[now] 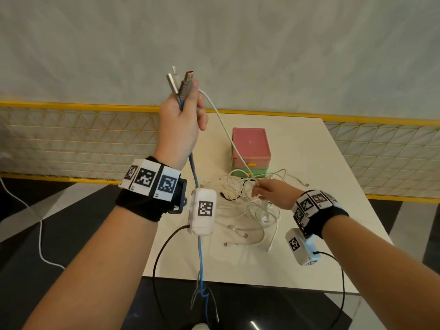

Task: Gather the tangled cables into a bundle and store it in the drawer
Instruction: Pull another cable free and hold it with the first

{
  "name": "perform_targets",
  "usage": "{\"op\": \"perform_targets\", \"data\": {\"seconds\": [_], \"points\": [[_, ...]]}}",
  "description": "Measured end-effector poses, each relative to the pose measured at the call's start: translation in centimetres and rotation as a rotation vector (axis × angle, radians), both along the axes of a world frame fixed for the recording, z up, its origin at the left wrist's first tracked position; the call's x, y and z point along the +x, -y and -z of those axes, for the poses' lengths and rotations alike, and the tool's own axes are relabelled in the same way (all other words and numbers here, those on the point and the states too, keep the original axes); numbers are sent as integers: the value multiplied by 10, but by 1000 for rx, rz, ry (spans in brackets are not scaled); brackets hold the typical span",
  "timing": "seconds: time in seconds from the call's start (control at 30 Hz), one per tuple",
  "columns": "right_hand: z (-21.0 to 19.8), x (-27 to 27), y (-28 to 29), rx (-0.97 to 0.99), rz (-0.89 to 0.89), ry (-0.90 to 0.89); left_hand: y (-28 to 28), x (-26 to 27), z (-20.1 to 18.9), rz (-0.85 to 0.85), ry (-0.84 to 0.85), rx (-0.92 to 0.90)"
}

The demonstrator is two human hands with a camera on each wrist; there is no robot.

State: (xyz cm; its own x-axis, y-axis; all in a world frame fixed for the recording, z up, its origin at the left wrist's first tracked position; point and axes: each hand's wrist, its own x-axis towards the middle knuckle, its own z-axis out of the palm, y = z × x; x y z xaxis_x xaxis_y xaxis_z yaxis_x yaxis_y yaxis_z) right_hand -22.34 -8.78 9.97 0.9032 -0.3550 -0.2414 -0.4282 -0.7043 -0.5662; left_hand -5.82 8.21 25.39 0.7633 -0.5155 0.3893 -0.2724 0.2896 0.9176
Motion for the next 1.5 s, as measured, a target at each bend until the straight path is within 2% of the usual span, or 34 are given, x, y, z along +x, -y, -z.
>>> {"op": "perform_targets", "data": {"seconds": [0.07, 0.2, 0.27, 0.37, 0.47, 0.57, 0.63, 0.7, 0.87, 0.97, 1.1, 1.2, 1.3, 1.5], "points": [[2, -6, -3, 34, 58, 27, -3, 5, -6, -29, 15, 11], [-11, -10, -5, 248, 268, 200, -4, 15, -4, -34, 84, 292], [-27, -10, -9, 298, 304, 247, -1, 10, 3, -63, 118, 277], [-48, -7, -11, 139, 220, 305, 7, -9, 16, 17, 253, 230], [-62, -1, -12, 10, 138, 372, 20, -31, 26, 240, 378, 405], [-78, 2, -18, -45, 106, 491, 31, -41, 42, 432, 378, 603], [-87, 1, -20, -71, 107, 554, 34, -42, 52, 511, 339, 660], [-90, -2, -20, -74, 91, 559, 34, -40, 55, 524, 338, 657], [-80, -8, -23, 95, 103, 632, 32, -35, 40, 488, 456, 709], [-64, -9, -15, 174, 131, 654, 30, -24, 32, 271, 416, 566], [-31, -14, -8, 286, 200, 555, 25, -7, 11, 64, 230, 248], [-23, -17, -7, 270, 231, 519, 18, 0, -4, -13, 165, 121], [-28, -16, -7, 303, 266, 562, 13, 5, -8, -49, 135, 71], [-26, -18, 3, 119, 245, 499, 7, -1, -10, -123, 93, -80]]}}
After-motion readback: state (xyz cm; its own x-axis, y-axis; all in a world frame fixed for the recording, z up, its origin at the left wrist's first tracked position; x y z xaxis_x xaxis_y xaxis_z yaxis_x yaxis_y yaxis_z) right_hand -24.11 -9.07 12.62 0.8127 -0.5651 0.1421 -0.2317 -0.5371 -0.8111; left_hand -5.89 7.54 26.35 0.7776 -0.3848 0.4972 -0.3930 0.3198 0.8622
